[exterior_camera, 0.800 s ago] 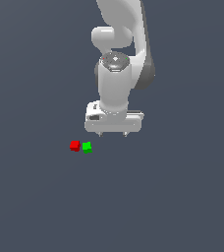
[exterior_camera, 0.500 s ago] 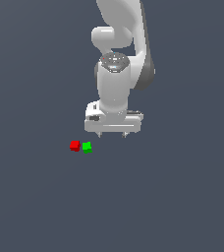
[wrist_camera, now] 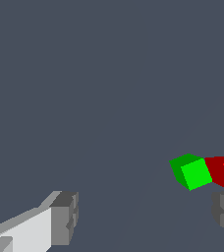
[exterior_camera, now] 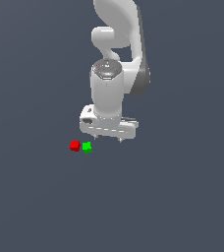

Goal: Stack the red cube on top of the green cube.

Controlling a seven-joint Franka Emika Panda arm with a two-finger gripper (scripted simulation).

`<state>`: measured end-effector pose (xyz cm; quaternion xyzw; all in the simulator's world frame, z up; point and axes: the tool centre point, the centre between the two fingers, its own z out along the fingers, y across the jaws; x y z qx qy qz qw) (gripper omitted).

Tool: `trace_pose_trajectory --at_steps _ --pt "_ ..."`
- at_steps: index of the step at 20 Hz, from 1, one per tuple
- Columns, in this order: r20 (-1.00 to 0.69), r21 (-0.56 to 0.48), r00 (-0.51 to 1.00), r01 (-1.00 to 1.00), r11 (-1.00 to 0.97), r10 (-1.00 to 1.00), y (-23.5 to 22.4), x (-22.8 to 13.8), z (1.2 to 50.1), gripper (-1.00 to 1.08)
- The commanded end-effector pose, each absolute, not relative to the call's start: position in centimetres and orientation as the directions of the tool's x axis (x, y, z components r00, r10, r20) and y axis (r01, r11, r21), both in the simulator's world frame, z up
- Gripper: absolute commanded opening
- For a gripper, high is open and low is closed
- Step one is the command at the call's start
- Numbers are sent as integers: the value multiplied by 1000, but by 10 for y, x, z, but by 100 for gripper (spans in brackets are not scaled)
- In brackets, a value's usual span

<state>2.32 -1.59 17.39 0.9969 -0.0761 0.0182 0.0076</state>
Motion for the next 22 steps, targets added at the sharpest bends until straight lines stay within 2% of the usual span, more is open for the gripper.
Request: trace_pose_trajectory --at_steps 1,11,22 --pt "36 11 976 -215 -977 -214 -24 27 169 100" --pt "31 5 842 -539 -842 -538 -72 38 145 100" --pt "20 -1 547 -837 -547 -837 -130 28 116 100"
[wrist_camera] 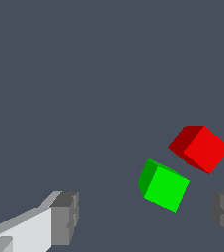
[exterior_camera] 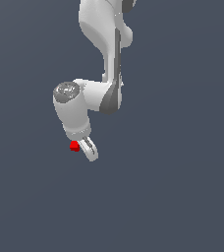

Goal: Stack the red cube on top of the green cube.

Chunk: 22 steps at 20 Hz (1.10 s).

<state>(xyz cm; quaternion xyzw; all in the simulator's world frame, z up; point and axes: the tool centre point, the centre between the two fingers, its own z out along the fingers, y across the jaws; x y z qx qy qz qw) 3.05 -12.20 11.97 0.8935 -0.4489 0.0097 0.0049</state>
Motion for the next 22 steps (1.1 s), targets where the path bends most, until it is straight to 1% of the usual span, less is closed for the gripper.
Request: trace_pose_trajectory --at_steps 1,7,13,18,22 --pt "19 -1 514 -858 -514 -858 -135 26 113 100" --pt "12 -2 299 -954 -299 -954 -163 8 96 100" --pt "6 -1 115 -993 -115 -993 -181 -11 82 100" --pt "3 0 11 -1000 -11 -1000 -189 -23 75 100" --pt "1 0 -35 -999 35 -999 -193 -29 71 100"
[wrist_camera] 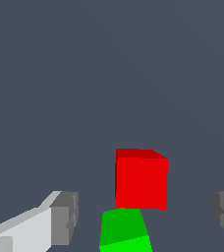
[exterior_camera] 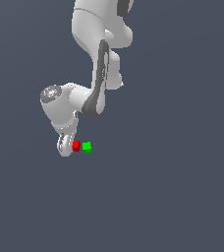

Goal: Stack the red cube on top of the green cube.

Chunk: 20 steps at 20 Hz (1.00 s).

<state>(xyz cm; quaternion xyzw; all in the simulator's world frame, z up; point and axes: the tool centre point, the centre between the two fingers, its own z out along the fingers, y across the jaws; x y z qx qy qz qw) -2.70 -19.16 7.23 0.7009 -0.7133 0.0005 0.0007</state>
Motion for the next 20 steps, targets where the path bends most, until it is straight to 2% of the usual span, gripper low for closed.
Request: trace_pose_trajectory --at_steps 1,9,20 --pt "1 0 -42 -999 42 -999 -193 -30 71 100" --pt "0 0 -46 -999 46 -999 -193 -31 67 100" --pt "0 0 -49 -999 49 -999 -193 -32 22 100"
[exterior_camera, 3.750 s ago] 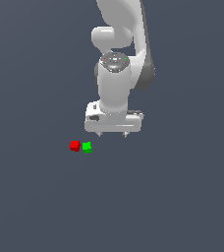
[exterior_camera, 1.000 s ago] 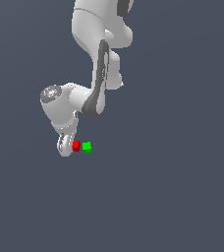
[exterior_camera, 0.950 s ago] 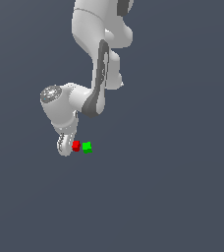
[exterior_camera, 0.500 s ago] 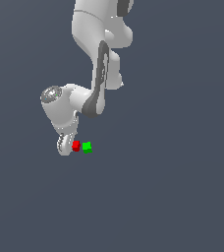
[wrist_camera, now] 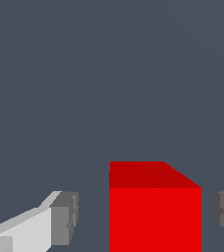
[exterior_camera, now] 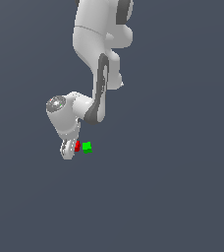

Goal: Stack the red cube on top of the green cube.

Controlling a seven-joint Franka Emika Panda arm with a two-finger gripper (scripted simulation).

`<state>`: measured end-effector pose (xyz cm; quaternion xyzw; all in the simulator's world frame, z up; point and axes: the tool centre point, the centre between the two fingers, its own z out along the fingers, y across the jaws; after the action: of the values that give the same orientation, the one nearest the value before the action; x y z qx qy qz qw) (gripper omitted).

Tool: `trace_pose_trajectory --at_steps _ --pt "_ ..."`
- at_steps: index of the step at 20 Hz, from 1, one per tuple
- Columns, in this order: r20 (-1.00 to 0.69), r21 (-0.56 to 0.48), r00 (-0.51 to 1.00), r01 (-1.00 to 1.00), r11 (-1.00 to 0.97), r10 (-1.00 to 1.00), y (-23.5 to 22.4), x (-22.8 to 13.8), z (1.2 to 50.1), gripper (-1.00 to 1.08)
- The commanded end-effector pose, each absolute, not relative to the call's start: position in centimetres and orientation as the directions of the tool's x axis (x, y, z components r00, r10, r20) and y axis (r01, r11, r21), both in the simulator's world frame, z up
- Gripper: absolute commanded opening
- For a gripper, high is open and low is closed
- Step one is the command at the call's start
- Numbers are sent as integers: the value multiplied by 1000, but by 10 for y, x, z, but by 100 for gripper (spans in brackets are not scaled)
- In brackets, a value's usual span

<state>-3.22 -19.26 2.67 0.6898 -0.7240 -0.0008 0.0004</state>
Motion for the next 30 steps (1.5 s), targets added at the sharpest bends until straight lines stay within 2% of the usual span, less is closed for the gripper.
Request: trace_pose_trajectory --at_steps 1,3,4,19,30 --pt "0 0 -49 -999 49 -999 -193 -31 21 100" --pt "0 0 -49 -999 49 -999 -193 -31 20 100" --pt "0 0 -49 -999 49 -999 -193 -31 20 -100" --pt "0 0 -48 -999 48 -999 -192 -31 28 -100" --pt "-1 0 -49 -999 49 -999 -193 -33 94 -100"
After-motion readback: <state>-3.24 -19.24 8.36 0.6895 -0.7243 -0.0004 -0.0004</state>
